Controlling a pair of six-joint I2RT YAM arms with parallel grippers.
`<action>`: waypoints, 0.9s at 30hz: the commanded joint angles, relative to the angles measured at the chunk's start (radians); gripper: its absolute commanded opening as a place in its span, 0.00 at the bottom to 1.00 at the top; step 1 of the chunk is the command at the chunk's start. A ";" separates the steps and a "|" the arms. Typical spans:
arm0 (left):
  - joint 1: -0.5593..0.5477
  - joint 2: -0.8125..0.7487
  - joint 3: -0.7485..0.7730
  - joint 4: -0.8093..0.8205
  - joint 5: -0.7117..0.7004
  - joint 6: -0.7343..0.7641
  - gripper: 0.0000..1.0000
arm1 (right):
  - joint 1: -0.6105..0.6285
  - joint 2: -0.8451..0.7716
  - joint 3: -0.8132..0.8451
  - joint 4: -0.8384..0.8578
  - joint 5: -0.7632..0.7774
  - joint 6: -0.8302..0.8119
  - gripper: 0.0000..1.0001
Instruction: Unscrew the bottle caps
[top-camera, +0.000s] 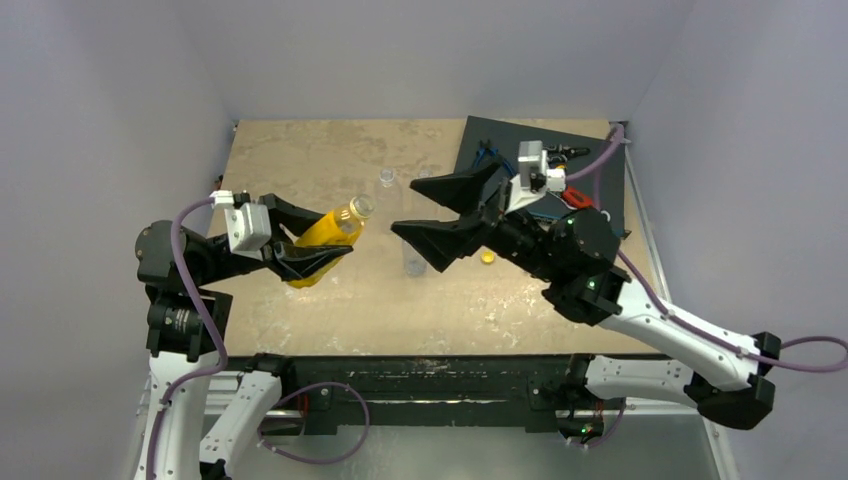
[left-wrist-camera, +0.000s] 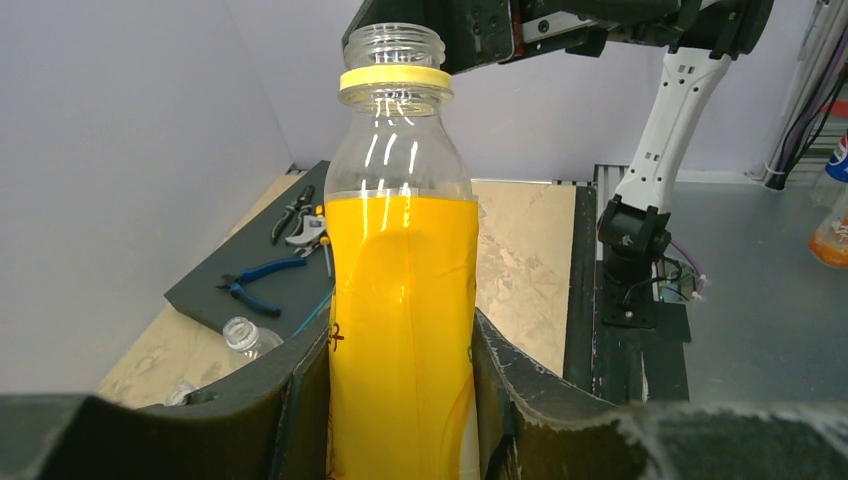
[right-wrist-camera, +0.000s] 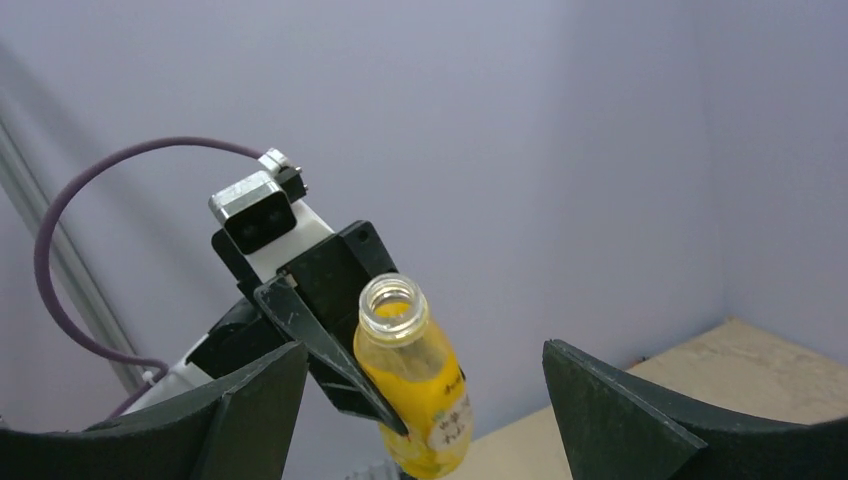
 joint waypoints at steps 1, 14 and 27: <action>0.008 0.008 0.004 0.042 -0.004 -0.023 0.00 | 0.049 0.114 0.102 0.114 -0.050 -0.041 0.90; 0.008 -0.006 0.016 0.042 -0.003 -0.038 0.00 | 0.087 0.266 0.204 0.139 0.003 -0.028 0.47; 0.008 0.052 0.083 -0.263 -0.042 0.164 0.98 | 0.086 0.167 0.243 -0.142 0.216 -0.212 0.15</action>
